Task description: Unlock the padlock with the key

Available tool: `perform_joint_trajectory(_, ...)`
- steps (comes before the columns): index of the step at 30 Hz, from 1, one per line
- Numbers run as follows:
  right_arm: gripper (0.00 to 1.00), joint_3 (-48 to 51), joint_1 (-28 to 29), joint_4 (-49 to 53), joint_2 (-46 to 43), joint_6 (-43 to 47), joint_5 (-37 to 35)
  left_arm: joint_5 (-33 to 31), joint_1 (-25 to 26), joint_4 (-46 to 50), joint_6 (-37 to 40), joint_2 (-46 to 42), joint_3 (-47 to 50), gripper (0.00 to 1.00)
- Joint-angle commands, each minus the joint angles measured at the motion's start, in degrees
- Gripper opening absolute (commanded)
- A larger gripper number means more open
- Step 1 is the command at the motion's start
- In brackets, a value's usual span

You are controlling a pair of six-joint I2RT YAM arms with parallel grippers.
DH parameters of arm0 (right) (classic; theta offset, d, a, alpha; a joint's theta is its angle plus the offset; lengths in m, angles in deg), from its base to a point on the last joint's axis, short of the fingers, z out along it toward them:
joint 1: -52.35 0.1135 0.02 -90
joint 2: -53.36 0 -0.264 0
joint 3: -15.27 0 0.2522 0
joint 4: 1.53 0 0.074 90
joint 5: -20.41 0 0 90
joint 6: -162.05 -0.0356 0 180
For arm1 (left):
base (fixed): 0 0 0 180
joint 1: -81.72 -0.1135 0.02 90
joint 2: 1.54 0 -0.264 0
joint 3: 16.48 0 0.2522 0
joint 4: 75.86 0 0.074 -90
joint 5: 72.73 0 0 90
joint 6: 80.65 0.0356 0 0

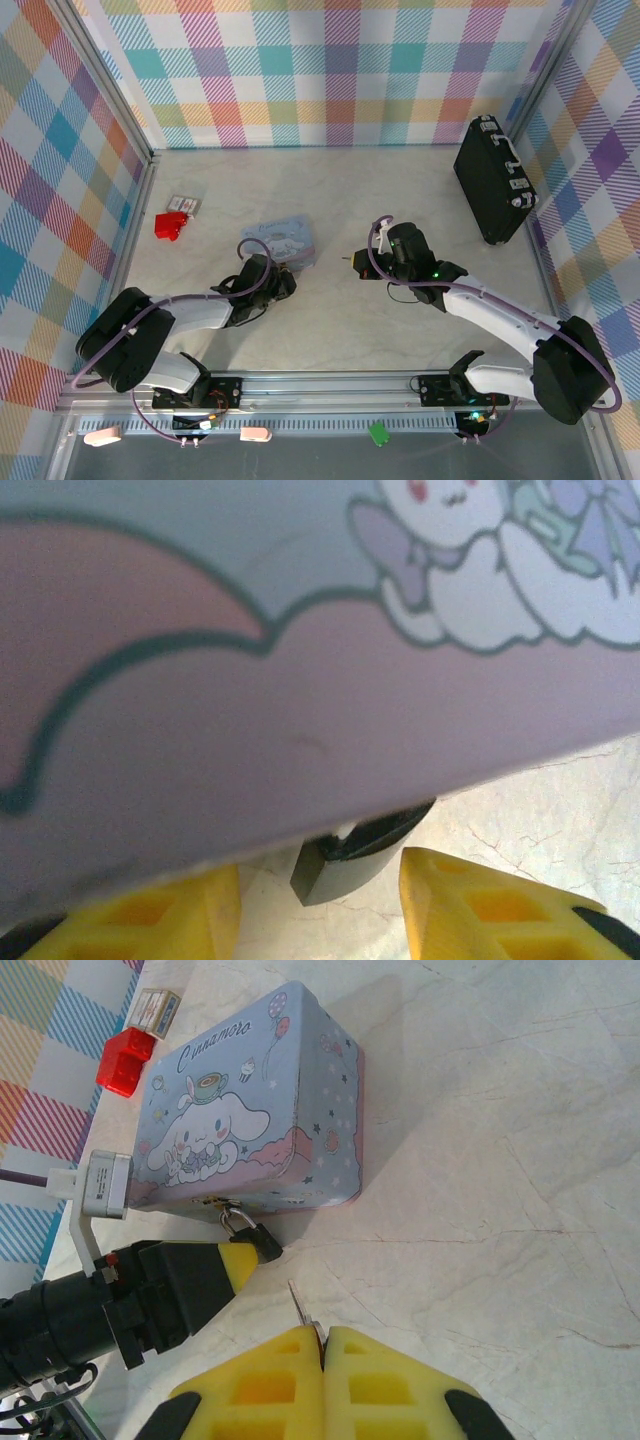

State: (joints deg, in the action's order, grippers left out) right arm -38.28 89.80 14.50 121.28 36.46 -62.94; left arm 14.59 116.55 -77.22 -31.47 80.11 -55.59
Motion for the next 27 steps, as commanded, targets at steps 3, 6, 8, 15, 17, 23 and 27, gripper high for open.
perform_joint_trajectory(3, 0.0, 0.5, -0.2, -1.1, -1.2, -0.7, 0.7, 0.0, -0.2, -13.4, 4.1, 2.3, -0.6, 0.43)
perform_joint_trajectory(6, 0.0, 0.0, -0.2, -0.4, -1.2, -0.5, 1.0, -1.1, -0.2, -13.2, 5.0, 1.6, 0.0, 0.42)
perform_joint_trajectory(8, 0.0, -0.4, -0.2, 0.3, -1.2, -0.2, 1.0, -1.9, -0.2, -13.2, 5.5, 1.5, 0.3, 0.42)
perform_joint_trajectory(15, 0.0, -0.8, -0.2, 0.3, -1.2, -0.5, 1.0, -2.4, -0.2, -12.3, 6.2, 2.7, -0.5, 0.42)
perform_joint_trajectory(17, 0.0, -0.7, -0.2, 0.2, -1.3, -0.7, 1.0, -2.8, -0.2, -12.3, 6.1, 3.3, -0.4, 0.42)
perform_joint_trajectory(23, 0.0, -0.9, -0.2, 0.8, -1.4, -0.4, 1.0, -2.1, -0.2, -14.7, 5.3, 6.6, -0.8, 0.41)
perform_joint_trajectory(27, 0.0, -0.9, -0.2, 0.9, -1.5, -0.3, 0.8, -1.8, -0.2, -15.9, 5.1, 8.5, -1.6, 0.39)
